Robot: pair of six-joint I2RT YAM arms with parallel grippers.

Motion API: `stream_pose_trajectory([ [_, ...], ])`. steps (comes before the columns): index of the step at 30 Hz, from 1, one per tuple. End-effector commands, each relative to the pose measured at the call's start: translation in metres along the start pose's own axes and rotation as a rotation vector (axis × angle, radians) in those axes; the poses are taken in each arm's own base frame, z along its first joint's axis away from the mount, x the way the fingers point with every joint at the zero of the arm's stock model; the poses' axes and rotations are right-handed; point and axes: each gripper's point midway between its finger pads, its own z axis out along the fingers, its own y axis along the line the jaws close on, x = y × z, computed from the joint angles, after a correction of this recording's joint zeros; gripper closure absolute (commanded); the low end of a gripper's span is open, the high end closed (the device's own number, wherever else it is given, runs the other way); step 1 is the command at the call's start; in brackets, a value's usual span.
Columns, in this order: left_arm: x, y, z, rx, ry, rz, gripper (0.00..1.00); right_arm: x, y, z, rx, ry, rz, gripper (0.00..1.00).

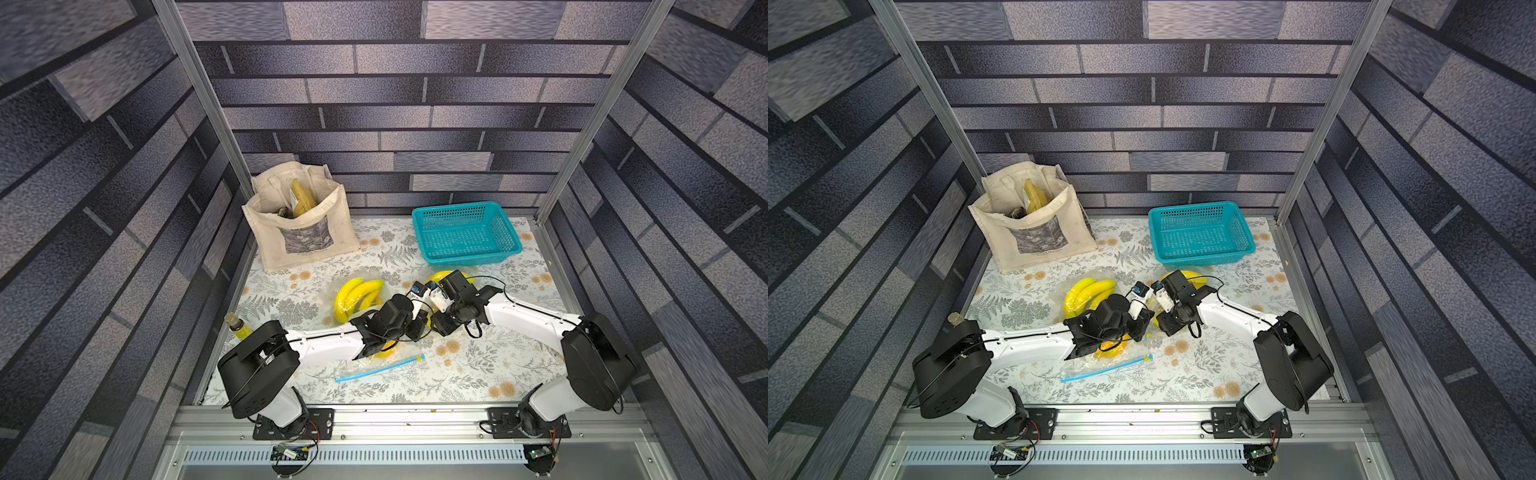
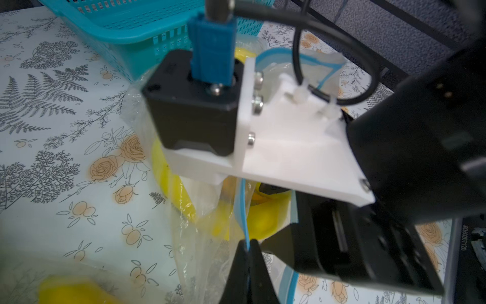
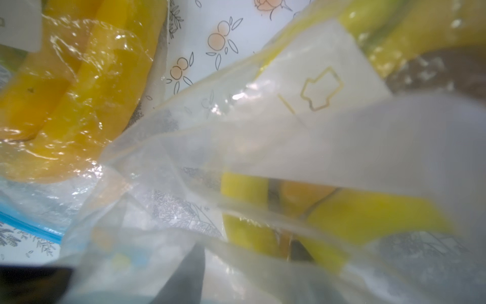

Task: Open the zip-top bag and take out the banana
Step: Pick up the banana from the zipper food storage bag.

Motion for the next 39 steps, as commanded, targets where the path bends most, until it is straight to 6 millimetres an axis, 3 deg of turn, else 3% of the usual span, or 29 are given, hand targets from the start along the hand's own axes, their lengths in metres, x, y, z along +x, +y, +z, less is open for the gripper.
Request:
stream_pose_trajectory([
  [1,-0.004,0.0,0.002,-0.009,-0.024,-0.01,0.97,0.017,0.006,-0.001,-0.015,0.086,-0.024,0.46],
  [9,0.003,0.004,0.001,-0.024,-0.016,-0.01,0.96,0.026,0.0,0.015,0.028,0.195,-0.035,0.46],
  [15,0.012,0.008,0.0,-0.034,-0.001,-0.018,0.96,0.025,0.007,0.014,0.007,0.189,-0.047,0.47],
  [30,0.025,0.016,-0.001,-0.079,0.027,-0.016,0.95,0.048,0.015,0.025,0.021,0.309,-0.04,0.49],
  [37,0.027,0.017,-0.002,-0.097,0.035,-0.007,0.95,0.052,0.013,0.031,0.056,0.347,-0.037,0.55],
  [39,0.028,0.017,-0.002,-0.099,0.038,-0.003,0.95,0.049,0.01,0.029,0.075,0.332,-0.027,0.61],
])
